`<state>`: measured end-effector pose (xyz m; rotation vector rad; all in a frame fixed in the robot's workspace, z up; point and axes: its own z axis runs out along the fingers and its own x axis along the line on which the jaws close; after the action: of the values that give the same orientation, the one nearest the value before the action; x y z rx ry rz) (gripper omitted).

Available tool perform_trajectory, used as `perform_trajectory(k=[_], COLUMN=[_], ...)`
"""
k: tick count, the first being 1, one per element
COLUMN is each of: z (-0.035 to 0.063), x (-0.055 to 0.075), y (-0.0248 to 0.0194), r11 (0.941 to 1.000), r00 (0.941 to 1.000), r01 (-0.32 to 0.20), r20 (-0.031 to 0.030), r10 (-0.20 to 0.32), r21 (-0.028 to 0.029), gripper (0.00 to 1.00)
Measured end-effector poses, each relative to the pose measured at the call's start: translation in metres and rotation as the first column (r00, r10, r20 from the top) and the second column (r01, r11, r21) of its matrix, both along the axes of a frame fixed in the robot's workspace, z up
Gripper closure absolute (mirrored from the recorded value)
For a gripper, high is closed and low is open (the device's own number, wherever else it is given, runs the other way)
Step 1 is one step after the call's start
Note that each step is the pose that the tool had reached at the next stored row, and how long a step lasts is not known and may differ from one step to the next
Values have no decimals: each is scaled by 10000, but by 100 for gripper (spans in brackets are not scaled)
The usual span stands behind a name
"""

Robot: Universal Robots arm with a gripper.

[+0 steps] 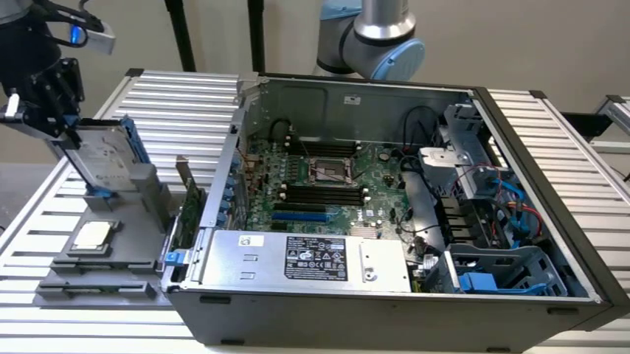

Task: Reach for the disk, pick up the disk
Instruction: 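Pick up the disk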

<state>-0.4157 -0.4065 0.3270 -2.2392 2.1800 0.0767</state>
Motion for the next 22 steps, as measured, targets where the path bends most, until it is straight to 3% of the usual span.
perform_trajectory(k=[15, 22], z=[684, 1002], x=[147, 376], y=[0, -8], r11=[10000, 10000], r00=[10000, 10000], r01=[1, -19], r20=[0, -24], r10=[-1, 19], r21=[0, 20], gripper=[67, 67])
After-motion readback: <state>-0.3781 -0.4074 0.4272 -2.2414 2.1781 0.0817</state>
